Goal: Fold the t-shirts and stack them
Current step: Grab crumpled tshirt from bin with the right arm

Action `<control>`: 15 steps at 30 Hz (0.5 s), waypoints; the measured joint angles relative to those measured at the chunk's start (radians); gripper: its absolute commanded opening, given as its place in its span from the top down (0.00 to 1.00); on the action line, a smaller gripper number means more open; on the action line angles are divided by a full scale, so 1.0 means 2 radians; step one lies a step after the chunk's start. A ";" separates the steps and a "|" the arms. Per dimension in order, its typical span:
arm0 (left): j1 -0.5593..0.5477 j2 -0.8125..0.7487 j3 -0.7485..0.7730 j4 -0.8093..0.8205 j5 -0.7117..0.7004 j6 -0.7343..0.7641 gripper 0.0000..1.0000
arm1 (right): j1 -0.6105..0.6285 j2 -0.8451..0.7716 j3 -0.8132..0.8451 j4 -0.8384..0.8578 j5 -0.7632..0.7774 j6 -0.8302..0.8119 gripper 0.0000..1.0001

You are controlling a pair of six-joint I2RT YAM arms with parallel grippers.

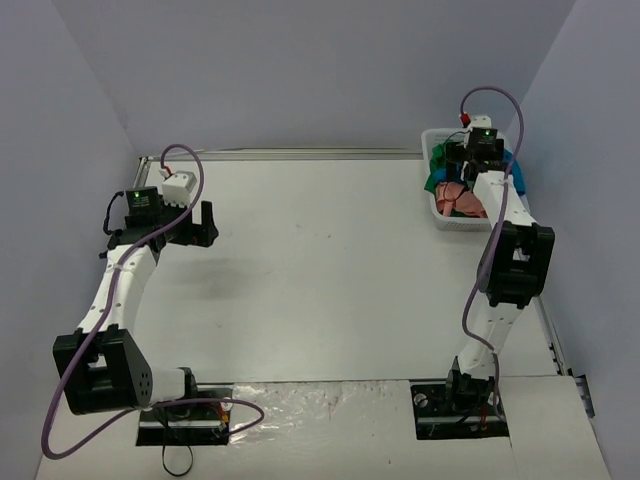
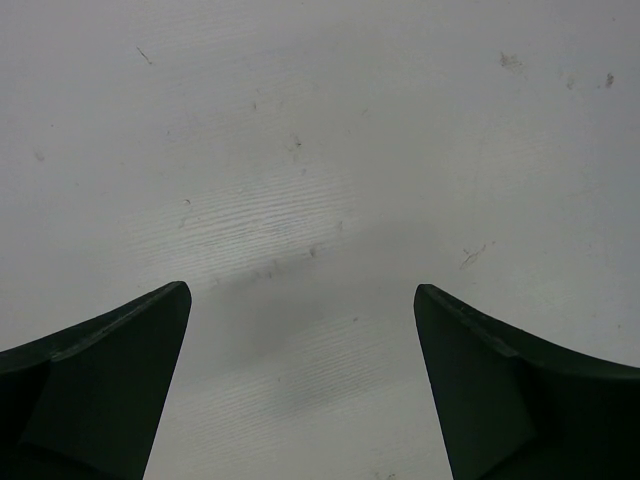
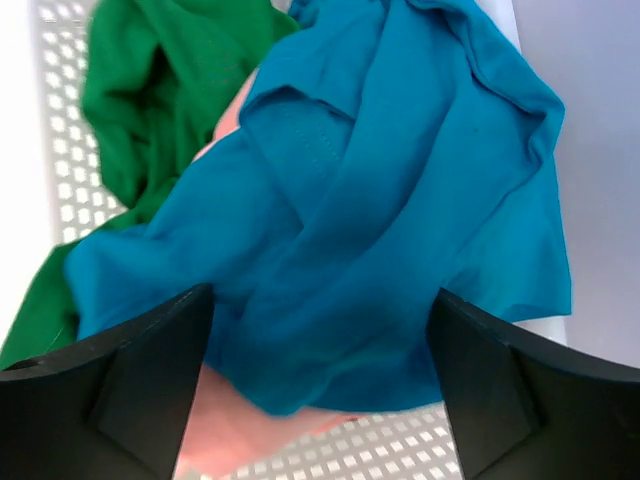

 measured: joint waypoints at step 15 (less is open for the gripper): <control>0.000 0.002 -0.006 -0.001 0.039 0.014 0.06 | 0.001 0.012 -0.002 0.001 0.028 0.014 1.00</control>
